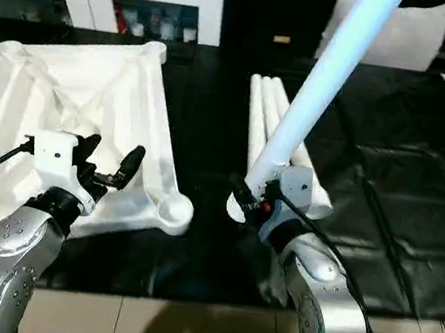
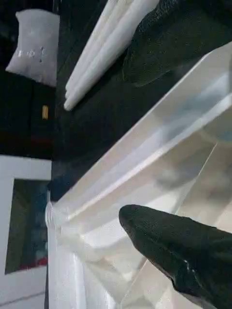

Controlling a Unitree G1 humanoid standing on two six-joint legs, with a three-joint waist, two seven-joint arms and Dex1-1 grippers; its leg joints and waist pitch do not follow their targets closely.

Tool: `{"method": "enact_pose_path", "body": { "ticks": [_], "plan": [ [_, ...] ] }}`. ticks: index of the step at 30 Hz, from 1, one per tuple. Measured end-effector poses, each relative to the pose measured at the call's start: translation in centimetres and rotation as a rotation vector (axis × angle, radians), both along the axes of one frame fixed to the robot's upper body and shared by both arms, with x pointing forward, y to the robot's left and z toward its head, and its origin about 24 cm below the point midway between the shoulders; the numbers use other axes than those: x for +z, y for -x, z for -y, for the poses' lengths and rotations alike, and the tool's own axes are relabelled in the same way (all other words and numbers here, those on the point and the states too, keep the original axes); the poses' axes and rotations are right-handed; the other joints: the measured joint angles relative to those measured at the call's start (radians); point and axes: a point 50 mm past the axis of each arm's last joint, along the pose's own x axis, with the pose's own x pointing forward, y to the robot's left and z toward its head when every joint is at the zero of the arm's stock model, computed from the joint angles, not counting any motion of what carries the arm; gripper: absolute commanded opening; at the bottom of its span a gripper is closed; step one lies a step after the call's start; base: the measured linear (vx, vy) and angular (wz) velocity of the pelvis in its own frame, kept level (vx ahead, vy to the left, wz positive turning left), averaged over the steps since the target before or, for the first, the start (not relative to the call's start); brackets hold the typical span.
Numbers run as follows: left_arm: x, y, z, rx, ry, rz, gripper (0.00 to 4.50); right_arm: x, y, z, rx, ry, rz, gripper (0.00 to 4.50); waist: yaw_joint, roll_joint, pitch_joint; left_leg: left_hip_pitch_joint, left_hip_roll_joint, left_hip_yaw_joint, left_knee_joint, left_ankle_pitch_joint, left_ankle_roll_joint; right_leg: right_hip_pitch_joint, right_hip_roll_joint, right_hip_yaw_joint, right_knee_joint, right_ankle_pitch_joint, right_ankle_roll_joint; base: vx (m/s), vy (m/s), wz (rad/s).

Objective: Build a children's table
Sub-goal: Move to table

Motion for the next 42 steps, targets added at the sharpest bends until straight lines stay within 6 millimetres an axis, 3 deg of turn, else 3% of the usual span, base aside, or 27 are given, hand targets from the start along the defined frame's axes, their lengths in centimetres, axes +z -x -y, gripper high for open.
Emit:
{"method": "enact_pose_path", "body": {
  "ticks": [2, 3, 4, 6, 7, 8, 9, 10, 11, 12, 13, 14, 15, 16, 17, 20, 22, 24, 26, 29, 31, 35, 40, 42],
  "plan": [
    [0.0, 0.0, 0.0, 0.0, 0.0, 0.0, 4.5, 0.1, 0.0, -0.4, 0.019, 0.001, 0.007, 1.89, 0.0, -0.003, -0.002, 0.009, -0.013, -0.002, 0.004, -0.017, 0.026, 0.005, -0.008, 0.002, 0.019, -0.024, -0.017, 0.149, -0.002, 0.08],
    [0.0, 0.0, 0.0, 0.0, 0.0, 0.0, 4.5, 0.0, 0.0, -0.5, 0.023, 0.002, 0.005, 1.89, 0.003, -0.005, -0.001, 0.005, -0.022, 0.001, 0.013, -0.028, 0.047, 0.015, -0.011, 0.005, 0.021, -0.033, -0.006, 0.103, 0.045, 0.15],
    [0.1, 0.0, 0.1, -0.002, 0.003, 0.004, 4.5, 0.0, 0.0, -0.4, 0.025, 0.008, 0.005, 1.89, 0.008, -0.004, -0.002, 0.001, -0.023, -0.003, 0.04, -0.048, 0.087, 0.028, -0.017, 0.004, 0.022, -0.044, 0.018, 0.103, 0.045, 0.15],
    [0.2, 0.0, 0.1, -0.003, 0.005, 0.008, 4.5, 0.0, 0.0, -0.2, 0.023, 0.016, 0.007, 1.89, 0.018, -0.003, -0.003, 0.0, -0.018, -0.011, 0.063, -0.057, 0.094, 0.041, -0.012, -0.001, 0.023, -0.053, 0.028, 0.105, 0.025, 0.12],
    [0.3, 0.0, 0.1, -0.001, 0.002, 0.011, 4.5, 0.1, 0.0, -0.2, 0.024, 0.015, 0.009, 1.89, 0.013, 0.0, -0.005, 0.012, -0.014, -0.024, 0.06, -0.063, 0.083, 0.035, -0.006, -0.005, 0.027, -0.058, 0.022, 0.108, 0.008, 0.11],
    [0.2, 0.2, -0.3, 0.011, -0.003, 0.008, 4.5, 0.3, -0.2, -0.9, 0.046, 0.008, 0.015, 1.89, -0.003, -0.006, -0.006, 0.028, -0.019, -0.038, 0.038, -0.067, 0.008, -0.003, -0.011, -0.009, 0.093, -0.065, -0.007, 0.223, -0.133, 0.0],
    [0.0, 0.3, -0.7, 0.022, -0.015, -0.002, 4.5, 0.4, -0.1, -1.3, 0.059, -0.002, 0.021, 1.89, -0.016, -0.011, -0.009, 0.034, -0.024, -0.039, 0.039, -0.071, -0.012, -0.036, -0.021, -0.013, 0.151, -0.069, 0.012, 0.218, -0.199, -0.1],
    [0.0, 0.3, -0.9, 0.022, -0.02, -0.001, 4.5, 0.4, -0.1, -1.3, 0.061, -0.002, 0.024, 1.89, -0.026, -0.02, -0.015, 0.042, -0.032, -0.034, 0.039, -0.078, -0.018, -0.07, -0.025, -0.013, 0.173, -0.065, 0.034, 0.218, -0.199, -0.1],
    [0.2, 0.3, -0.8, 0.016, -0.019, 0.007, 4.5, 0.4, -0.1, -1.1, 0.058, 0.006, 0.025, 1.89, -0.033, -0.053, -0.023, 0.051, -0.06, -0.02, 0.041, -0.087, -0.014, -0.096, -0.04, 0.006, 0.12, -0.031, 0.037, 0.036, -0.086, 0.01],
    [0.2, 0.2, -0.6, 0.007, -0.009, 0.007, 4.5, 0.3, -0.1, -0.7, 0.044, 0.019, 0.024, 1.89, -0.036, -0.054, -0.018, 0.048, -0.071, -0.017, 0.069, -0.101, 0.013, -0.083, -0.033, 0.033, 0.14, -0.046, 0.049, 0.0, 0.0, 0.0],
    [0.1, 0.2, 0.2, -0.025, 0.007, 0.007, 4.5, 0.2, -0.1, -0.2, 0.027, 0.028, 0.021, 1.89, -0.025, -0.051, -0.014, 0.042, -0.071, -0.016, 0.104, -0.1, 0.083, -0.067, -0.027, 0.042, 0.135, -0.049, 0.044, 0.0, 0.0, 0.0],
    [0.1, 0.3, 0.8, -0.074, 0.014, 0.006, 4.5, 0.0, -0.2, 0.3, 0.006, 0.046, 0.013, 1.89, -0.013, -0.049, -0.014, -0.002, -0.074, -0.03, 0.176, -0.066, 0.099, -0.05, -0.021, 0.051, 0.118, -0.044, 0.042, 0.108, -0.015, 0.1],
    [0.3, 0.3, 1.0, -0.092, 0.01, 0.012, 4.5, 0.0, -0.3, 0.6, -0.007, 0.048, 0.013, 1.89, -0.003, -0.048, -0.015, -0.028, -0.076, -0.033, 0.171, -0.034, 0.068, -0.038, -0.015, 0.053, 0.109, -0.034, 0.053, 0.0, 0.0, 0.0],
    [0.5, 0.2, 0.8, -0.106, -0.006, 0.025, 4.5, 0.2, -0.4, 0.7, -0.014, 0.044, 0.026, 1.89, 0.006, -0.041, -0.013, -0.05, -0.071, -0.034, 0.125, 0.007, 0.036, -0.031, -0.002, 0.048, 0.108, -0.033, 0.053, 0.0, 0.0, 0.0],
    [0.8, 0.2, 0.4, -0.118, -0.033, 0.034, 4.5, 0.6, -0.6, 0.7, -0.013, 0.041, 0.047, 1.89, 0.02, -0.014, -0.013, -0.071, -0.05, -0.044, 0.065, 0.03, -0.029, -0.028, 0.022, 0.025, 0.111, -0.034, 0.051, -0.145, -0.012, -0.07],
    [0.5, 0.4, -0.4, -0.146, -0.077, 0.01, 4.5, 0.6, -0.5, 0.1, 0.007, 0.029, 0.05, 1.89, 0.035, -0.01, -0.012, -0.086, -0.035, -0.052, 0.077, 0.03, -0.038, -0.034, 0.033, 0.023, 0.091, -0.022, 0.051, 0.0, 0.0, 0.0],
    [0.3, 0.5, -0.6, -0.209, -0.105, -0.015, 4.5, 0.7, -0.6, 0.4, -0.006, 0.024, 0.062, 1.89, 0.043, -0.001, -0.006, -0.088, -0.035, -0.049, 0.074, 0.036, -0.035, -0.033, 0.032, 0.025, 0.083, -0.017, 0.04, -0.056, 0.032, 0.0],
    [0.4, 0.6, -0.8, -0.284, -0.154, -0.026, 4.5, 0.9, -0.6, 0.9, -0.024, 0.024, 0.071, 1.89, 0.042, 0.006, 0.0, -0.081, -0.033, -0.04, 0.061, 0.04, -0.031, -0.028, 0.031, 0.026, 0.071, -0.009, 0.031, -0.092, 0.024, 0.0],
    [0.4, 0.7, -1.0, -0.345, -0.179, -0.039, 4.5, 1.0, -0.6, 1.3, -0.025, 0.02, 0.077, 1.89, 0.037, 0.012, 0.008, -0.068, -0.023, -0.018, 0.052, 0.045, -0.033, -0.018, 0.027, 0.027, 0.065, -0.001, 0.027, -0.09, 0.012, 0.01],
    [0.1, 1.1, -0.9, -0.472, -0.239, -0.095, 4.5, 1.2, -0.6, 1.0, 0.002, 0.006, 0.102, 1.89, 0.028, 0.01, 0.016, -0.058, -0.019, 0.001, 0.04, 0.046, -0.034, -0.016, 0.018, 0.026, 0.065, 0.0, 0.029, -0.072, -0.004, -0.01],
    [-0.2, 1.5, -0.9, -0.56, -0.281, -0.14, 4.5, 1.6, -0.6, 1.0, 0.0, 0.008, 0.141, 1.89, 0.027, 0.01, 0.016, -0.058, -0.018, 0.006, 0.029, 0.064, -0.035, -0.021, 0.016, 0.026, 0.062, 0.004, 0.033, 0.0, 0.0, 0.0],
    [-0.6, 2.6, -0.9, -0.736, -0.363, -0.216, 4.5, 0.7, -0.7, 1.4, 0.023, 0.036, 0.096, 1.89, 0.026, 0.009, 0.017, -0.06, -0.016, 0.008, 0.028, 0.068, -0.034, -0.025, 0.017, 0.026, 0.061, 0.011, 0.032, 0.0, 0.0, 0.0],
    [-1.0, 2.4, -1.3, -0.752, -0.421, -0.246, 4.5, 0.6, -0.5, 0.9, 0.094, 0.027, 0.087, 1.89, 0.027, 0.01, 0.017, -0.072, -0.014, 0.01, 0.028, 0.069, -0.032, -0.035, 0.017, 0.025, 0.059, 0.011, 0.032, 0.0, 0.0, 0.0],
    [-1.1, 2.5, -1.7, -0.757, -0.438, -0.264, 4.15, 0.6, -0.4, 0.7, 0.111, 0.021, 0.086, 1.89, 0.026, 0.01, 0.017, -0.077, -0.014, 0.011, 0.028, 0.073, -0.026, -0.04, 0.017, 0.025, 0.059, 0.011, 0.032, 0.0, 0.0, 0.0]
  ]
}}
